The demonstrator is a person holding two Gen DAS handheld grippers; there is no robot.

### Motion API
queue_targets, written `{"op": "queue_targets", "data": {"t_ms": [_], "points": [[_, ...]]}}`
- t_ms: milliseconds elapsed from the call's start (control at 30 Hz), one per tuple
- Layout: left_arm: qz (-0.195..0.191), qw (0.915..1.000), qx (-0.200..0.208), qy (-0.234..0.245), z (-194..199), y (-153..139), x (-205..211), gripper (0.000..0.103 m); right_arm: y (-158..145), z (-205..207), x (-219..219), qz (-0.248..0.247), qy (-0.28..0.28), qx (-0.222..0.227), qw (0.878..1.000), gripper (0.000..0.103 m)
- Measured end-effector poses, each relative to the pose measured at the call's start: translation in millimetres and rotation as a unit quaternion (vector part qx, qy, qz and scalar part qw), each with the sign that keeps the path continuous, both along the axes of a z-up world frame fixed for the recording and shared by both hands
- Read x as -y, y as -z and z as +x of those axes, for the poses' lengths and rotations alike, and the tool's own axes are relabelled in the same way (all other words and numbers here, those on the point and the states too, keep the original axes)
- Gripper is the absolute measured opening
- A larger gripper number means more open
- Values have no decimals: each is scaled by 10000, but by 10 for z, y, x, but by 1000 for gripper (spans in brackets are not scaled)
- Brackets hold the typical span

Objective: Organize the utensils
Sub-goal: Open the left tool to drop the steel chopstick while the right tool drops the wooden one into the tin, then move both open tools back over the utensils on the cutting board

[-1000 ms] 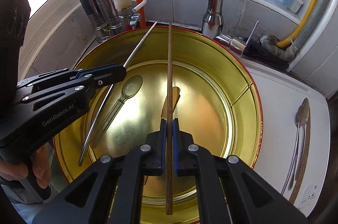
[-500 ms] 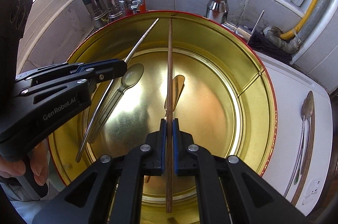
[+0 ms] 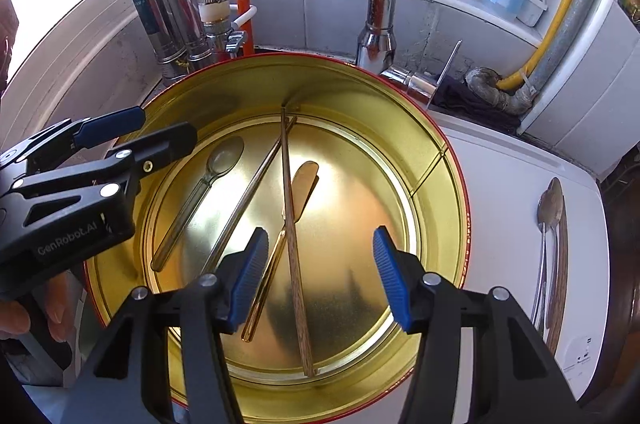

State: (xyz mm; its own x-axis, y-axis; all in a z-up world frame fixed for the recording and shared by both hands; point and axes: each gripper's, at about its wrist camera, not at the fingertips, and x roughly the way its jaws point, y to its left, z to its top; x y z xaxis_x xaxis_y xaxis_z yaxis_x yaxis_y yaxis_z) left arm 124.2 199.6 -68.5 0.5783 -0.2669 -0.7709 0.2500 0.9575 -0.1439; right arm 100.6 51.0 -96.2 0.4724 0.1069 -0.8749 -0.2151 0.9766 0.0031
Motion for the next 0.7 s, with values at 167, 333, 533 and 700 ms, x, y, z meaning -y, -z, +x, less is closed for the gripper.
{"op": "queue_targets", "data": {"t_ms": [167, 333, 533, 700], "points": [[-21, 10000, 8, -32, -53, -17, -4, 66, -15, -55, -11, 0, -27, 26, 10000, 56], [0, 9999, 71, -89, -117, -42, 12, 74, -53, -128, 20, 127, -52, 115, 9998, 77], [-39, 9996, 247, -120, -218, -127, 67, 77, -175, -238, 179, 188, 70, 453, 9988, 88], [-196, 9992, 327, -85, -288, -210, 239, 77, -209, -291, 461, 241, 273, 551, 9978, 89]]}}
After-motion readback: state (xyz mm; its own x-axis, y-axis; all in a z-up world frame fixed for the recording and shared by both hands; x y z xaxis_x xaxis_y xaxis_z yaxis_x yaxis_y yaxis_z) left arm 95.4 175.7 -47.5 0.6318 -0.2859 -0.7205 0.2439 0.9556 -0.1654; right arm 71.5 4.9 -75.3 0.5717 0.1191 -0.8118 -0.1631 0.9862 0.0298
